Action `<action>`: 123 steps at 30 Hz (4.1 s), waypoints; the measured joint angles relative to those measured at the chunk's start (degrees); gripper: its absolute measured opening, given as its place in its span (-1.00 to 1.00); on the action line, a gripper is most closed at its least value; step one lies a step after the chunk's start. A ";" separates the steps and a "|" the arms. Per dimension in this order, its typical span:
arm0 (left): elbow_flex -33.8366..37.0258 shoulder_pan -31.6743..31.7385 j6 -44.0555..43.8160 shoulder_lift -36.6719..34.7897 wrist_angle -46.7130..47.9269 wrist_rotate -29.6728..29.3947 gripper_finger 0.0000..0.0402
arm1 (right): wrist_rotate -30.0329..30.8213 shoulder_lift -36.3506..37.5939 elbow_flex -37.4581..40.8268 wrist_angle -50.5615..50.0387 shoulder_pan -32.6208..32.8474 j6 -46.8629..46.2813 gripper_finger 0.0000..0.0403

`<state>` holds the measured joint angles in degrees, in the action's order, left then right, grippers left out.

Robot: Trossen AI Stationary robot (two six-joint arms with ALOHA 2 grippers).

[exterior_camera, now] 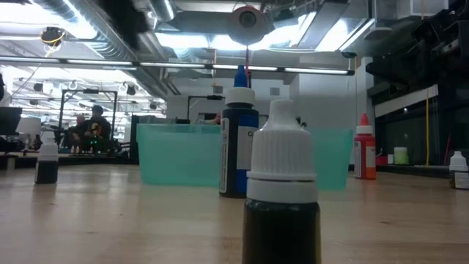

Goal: Pick & Place food coloring
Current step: Put the top small red food coloring bottle into the green bin

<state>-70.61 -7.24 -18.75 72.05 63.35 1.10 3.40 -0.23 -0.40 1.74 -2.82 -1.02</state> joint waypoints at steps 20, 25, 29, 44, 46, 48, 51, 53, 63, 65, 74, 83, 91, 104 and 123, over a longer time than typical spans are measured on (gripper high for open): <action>11.17 -28.74 -51.94 -1.20 0.51 -15.39 -0.15 | 0.00 0.00 0.00 0.00 0.00 0.00 -0.85; 17.02 -29.89 -48.32 -1.22 -6.09 -15.03 0.01 | 0.00 0.00 0.00 0.00 0.00 0.00 -0.85; 22.18 -29.71 -42.59 -1.24 -14.03 -15.51 0.16 | 0.00 0.00 0.00 0.00 0.01 0.00 -0.85; 35.54 -28.07 -21.10 -1.24 -30.95 -16.23 0.24 | 0.00 0.00 0.00 0.00 0.00 0.00 -0.85; 35.95 -27.71 -19.91 -1.22 -32.94 -16.06 0.24 | 0.00 0.00 0.00 0.00 -0.01 0.00 -0.85; 36.00 -26.97 -19.46 -1.23 -33.61 -16.44 0.24 | 0.00 0.00 0.00 0.00 -0.01 0.00 -0.85; 36.04 -25.52 -19.44 -1.24 -33.59 -16.84 0.24 | 0.00 0.00 0.00 0.00 0.00 0.00 -0.85; 36.04 -24.45 -19.22 -1.24 -33.94 -16.84 0.24 | 0.00 0.00 0.00 0.00 0.01 0.00 -0.85; 36.04 -21.18 -17.47 0.07 -35.79 -13.33 0.14 | 0.00 0.00 0.00 0.00 0.01 0.00 -0.85; 36.04 -20.83 -17.58 0.83 -36.31 -13.33 0.13 | 0.00 0.00 0.00 0.00 -0.02 0.00 -0.85; 36.04 -19.48 -18.22 5.15 -39.00 -10.95 0.12 | 0.00 -0.02 0.00 0.01 0.00 0.01 -0.85; 36.04 -19.48 -22.21 5.14 -39.03 -11.21 0.08 | 0.00 -0.02 0.00 0.01 -0.01 0.00 -0.85; 36.04 -19.50 -24.58 5.14 -38.83 -9.67 -0.24 | 0.00 -0.02 0.00 0.00 0.00 0.00 -0.85; 34.24 -19.50 -25.57 4.30 -38.38 -8.06 -0.69 | 0.00 0.00 0.00 0.00 -0.01 0.00 -0.85; 3.74 -10.14 -18.37 -4.17 -4.76 -11.65 -0.69 | 0.00 0.00 0.00 0.00 -0.01 0.00 -0.85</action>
<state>-66.87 -17.38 -37.13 67.88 58.59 -10.55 3.40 -0.23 -0.40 1.74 -2.82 -1.02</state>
